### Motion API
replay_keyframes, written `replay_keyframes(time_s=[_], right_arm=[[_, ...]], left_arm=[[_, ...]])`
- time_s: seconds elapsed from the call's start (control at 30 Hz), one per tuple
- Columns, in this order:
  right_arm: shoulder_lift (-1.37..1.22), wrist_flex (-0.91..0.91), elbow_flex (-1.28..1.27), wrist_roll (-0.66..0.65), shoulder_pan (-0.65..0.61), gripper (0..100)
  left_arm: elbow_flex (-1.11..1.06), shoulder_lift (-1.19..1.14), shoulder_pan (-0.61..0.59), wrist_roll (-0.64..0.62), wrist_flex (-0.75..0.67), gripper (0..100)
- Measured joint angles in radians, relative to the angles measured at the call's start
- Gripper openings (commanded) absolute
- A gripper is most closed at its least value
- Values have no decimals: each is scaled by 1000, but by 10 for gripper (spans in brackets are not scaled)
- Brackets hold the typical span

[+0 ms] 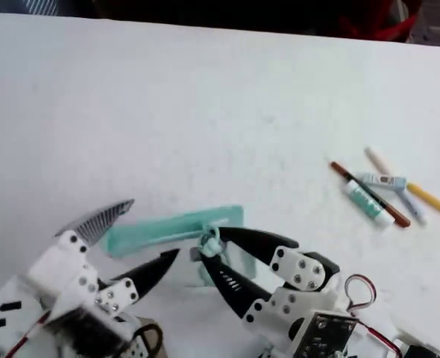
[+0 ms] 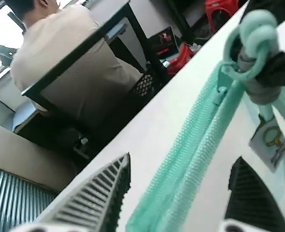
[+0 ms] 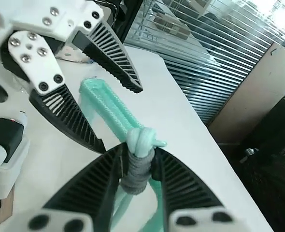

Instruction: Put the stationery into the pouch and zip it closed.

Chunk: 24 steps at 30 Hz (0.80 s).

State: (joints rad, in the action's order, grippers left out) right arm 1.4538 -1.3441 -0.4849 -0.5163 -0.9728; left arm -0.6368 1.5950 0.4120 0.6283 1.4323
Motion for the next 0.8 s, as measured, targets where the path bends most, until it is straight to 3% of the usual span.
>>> replay_keyframes(time_s=[0.13, 0.37, 0.43, 0.57, 0.8], right_arm=[[-3, -3, 0, -5, -43, 19], [-75, -14, 0, -26, -78, 19], [-78, -14, 0, -26, -84, 19], [-63, -14, 0, -26, -80, 19], [-26, -14, 0, -26, -77, 19]], left_arm=[[3, -127, 2, 12, 0, 321], [118, -321, 126, 12, 72, 309], [149, -344, 166, 15, 107, 247], [153, -353, 241, 18, 130, 15], [169, -353, 284, 68, 157, 22]])
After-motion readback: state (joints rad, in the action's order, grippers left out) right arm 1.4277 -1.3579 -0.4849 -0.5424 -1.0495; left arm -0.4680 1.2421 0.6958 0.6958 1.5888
